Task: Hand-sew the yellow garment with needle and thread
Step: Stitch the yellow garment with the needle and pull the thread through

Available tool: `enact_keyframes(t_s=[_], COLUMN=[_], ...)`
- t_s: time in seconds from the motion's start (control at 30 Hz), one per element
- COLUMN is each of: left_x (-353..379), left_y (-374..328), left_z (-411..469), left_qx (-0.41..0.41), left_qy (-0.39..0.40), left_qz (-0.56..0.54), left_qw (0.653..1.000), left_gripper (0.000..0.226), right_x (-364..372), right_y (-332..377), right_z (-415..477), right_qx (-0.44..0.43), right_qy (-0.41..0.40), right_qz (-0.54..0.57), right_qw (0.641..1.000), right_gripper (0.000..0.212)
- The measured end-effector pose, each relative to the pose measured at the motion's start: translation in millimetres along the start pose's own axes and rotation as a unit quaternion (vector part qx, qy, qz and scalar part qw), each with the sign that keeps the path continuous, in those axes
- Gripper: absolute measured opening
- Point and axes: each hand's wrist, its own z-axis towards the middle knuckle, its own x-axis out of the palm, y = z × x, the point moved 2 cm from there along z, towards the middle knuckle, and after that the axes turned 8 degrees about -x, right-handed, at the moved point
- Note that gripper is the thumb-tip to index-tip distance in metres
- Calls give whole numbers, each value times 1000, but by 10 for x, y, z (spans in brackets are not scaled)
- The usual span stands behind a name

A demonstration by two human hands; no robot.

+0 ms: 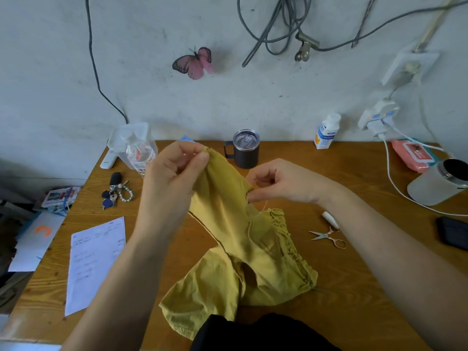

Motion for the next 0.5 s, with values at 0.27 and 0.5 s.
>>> enact_keyframes(t_s=[0.27,0.5], left_x=[-172,-72], left_y=[-44,46], left_z=[134,83], left_qx=[13,121], left_qy=[5,15], left_qz=[-9,78], left_qw=[1000,989], left_gripper=[33,23], right_x=[-83,-326], right_y=[48,-115], right_z=[152,126], right_qx=[-3,7], right_qy=[9,-178], right_qz=[64,-160], right_qw=[998,971], right_gripper=[17,11])
